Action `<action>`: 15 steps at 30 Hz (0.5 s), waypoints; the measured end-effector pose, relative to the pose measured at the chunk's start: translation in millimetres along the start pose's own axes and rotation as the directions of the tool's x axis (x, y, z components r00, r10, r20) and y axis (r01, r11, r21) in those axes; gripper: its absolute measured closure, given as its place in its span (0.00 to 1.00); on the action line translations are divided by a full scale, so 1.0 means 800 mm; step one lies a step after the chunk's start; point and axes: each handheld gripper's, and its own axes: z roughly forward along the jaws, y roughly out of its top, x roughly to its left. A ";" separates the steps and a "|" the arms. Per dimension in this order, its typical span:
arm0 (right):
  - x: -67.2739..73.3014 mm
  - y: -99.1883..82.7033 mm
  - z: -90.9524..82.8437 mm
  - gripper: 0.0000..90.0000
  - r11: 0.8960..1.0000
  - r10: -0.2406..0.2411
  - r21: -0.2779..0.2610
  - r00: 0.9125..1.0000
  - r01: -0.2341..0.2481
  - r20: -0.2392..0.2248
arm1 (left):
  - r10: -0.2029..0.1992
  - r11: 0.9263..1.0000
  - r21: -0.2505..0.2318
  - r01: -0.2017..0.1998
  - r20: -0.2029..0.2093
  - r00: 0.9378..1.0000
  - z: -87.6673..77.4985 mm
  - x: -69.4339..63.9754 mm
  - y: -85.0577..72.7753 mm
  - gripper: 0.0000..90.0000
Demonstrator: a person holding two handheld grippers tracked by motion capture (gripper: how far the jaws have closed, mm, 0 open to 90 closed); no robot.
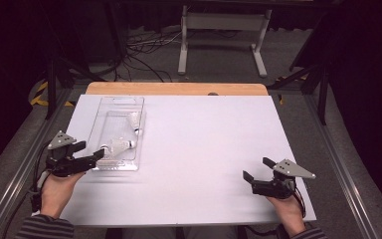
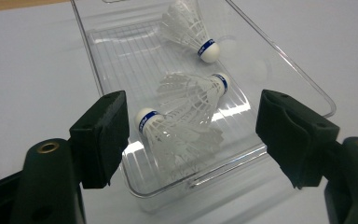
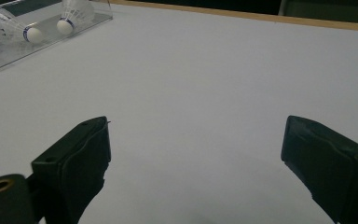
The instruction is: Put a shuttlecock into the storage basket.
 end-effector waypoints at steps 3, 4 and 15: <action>0.000 0.000 0.000 0.10 1.000 0.003 0.000 1.000 -0.003 0.000 | 0.004 1.000 0.001 -0.004 0.003 1.000 0.000 -0.002 -0.002 0.30; 0.000 0.000 0.000 0.10 1.000 0.000 0.000 1.000 0.000 0.000 | 0.004 1.000 -0.003 -0.004 0.001 1.000 0.000 -0.003 -0.002 0.30; 0.000 0.000 0.000 0.10 1.000 0.002 -0.001 1.000 -0.002 0.000 | 0.006 1.000 -0.021 -0.006 0.018 1.000 -0.007 -0.009 -0.009 0.30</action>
